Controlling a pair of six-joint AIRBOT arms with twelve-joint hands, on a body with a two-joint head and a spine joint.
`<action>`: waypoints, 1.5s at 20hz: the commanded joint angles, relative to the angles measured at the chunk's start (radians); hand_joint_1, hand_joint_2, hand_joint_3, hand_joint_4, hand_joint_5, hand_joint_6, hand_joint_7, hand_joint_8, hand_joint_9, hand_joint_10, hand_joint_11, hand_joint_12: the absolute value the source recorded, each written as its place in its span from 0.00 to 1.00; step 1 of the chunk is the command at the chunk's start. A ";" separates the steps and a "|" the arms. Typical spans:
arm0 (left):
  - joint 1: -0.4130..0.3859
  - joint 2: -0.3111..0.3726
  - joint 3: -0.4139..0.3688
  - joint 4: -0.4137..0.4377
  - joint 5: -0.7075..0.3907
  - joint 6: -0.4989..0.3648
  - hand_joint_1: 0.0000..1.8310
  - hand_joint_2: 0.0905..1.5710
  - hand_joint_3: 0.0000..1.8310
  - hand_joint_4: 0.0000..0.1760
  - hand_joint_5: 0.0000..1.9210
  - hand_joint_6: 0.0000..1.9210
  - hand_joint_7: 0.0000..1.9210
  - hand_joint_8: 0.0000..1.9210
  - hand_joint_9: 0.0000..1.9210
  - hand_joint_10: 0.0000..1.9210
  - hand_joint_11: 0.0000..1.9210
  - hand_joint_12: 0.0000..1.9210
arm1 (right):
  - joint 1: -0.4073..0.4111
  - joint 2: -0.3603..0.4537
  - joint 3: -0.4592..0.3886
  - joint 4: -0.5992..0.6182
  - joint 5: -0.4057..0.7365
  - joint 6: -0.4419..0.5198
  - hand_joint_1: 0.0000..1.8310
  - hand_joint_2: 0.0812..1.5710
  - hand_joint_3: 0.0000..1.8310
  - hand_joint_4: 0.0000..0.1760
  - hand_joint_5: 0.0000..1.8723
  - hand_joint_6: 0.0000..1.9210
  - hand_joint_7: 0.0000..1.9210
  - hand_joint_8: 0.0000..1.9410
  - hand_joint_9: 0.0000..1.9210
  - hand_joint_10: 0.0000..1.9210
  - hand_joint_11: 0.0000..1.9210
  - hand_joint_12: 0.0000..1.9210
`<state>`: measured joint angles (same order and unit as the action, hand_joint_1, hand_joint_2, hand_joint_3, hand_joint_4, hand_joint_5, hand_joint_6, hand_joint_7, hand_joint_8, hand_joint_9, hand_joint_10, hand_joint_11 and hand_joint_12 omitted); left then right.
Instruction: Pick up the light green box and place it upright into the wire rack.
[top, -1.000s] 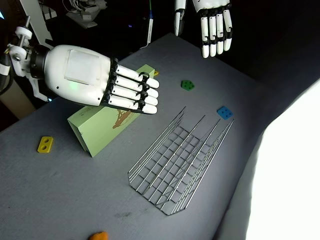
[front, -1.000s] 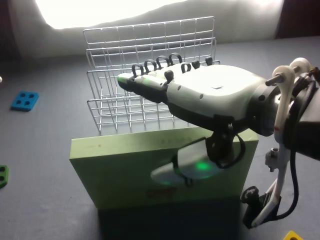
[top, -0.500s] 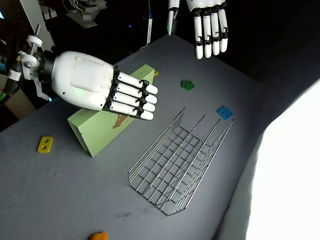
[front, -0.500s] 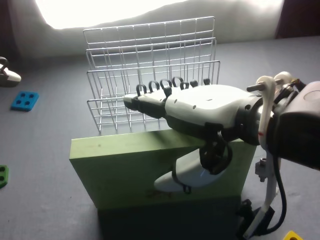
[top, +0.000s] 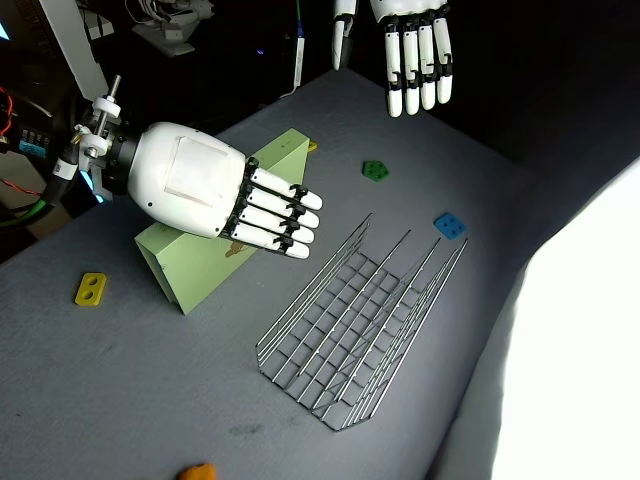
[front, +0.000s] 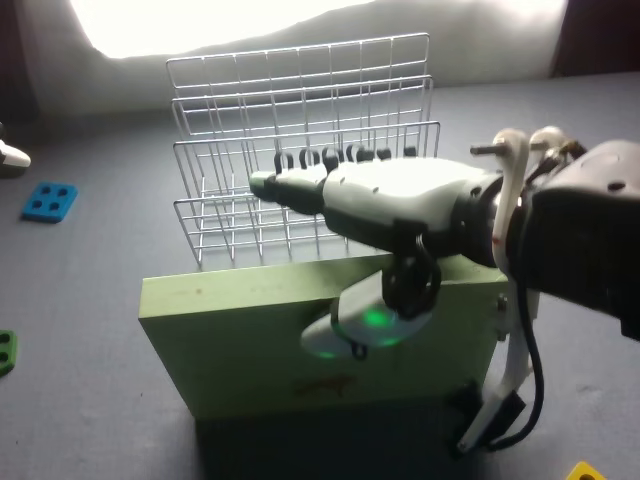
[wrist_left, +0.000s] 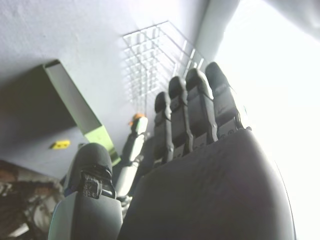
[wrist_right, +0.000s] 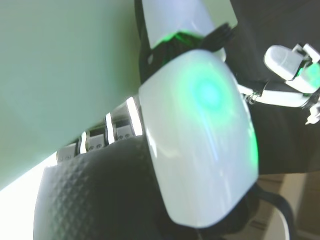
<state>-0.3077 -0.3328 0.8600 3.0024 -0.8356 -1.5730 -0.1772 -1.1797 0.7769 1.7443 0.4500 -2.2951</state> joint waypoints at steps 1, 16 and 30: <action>-0.011 0.002 0.000 0.010 0.088 0.000 0.08 0.82 0.00 0.02 0.13 0.00 0.14 0.00 0.10 0.00 0.00 0.19 | 0.016 0.004 -0.001 -0.016 -0.011 -0.004 0.55 0.61 0.00 0.00 0.00 0.00 0.00 0.00 0.00 0.00 0.00 0.00; -0.014 0.004 -0.010 -0.006 0.086 0.000 0.12 0.81 0.00 0.04 0.16 0.00 0.17 0.00 0.14 0.00 0.00 0.35 | 0.016 0.008 -0.002 0.008 -0.014 -0.072 0.66 0.71 0.00 0.00 0.51 0.50 0.49 0.60 0.42 0.54 0.28 0.76; -0.020 0.010 0.001 -0.008 0.086 0.000 0.08 0.82 0.00 0.04 0.14 0.00 0.16 0.00 0.13 0.00 0.00 0.29 | 0.250 0.099 -0.018 -0.300 -0.071 0.019 0.66 0.71 0.00 0.00 0.53 0.48 0.47 0.62 0.41 0.53 0.28 0.79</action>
<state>-0.3119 -0.3214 0.8612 2.9978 -0.8360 -1.5730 0.0593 -1.0866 0.7620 1.4776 0.3698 -2.2826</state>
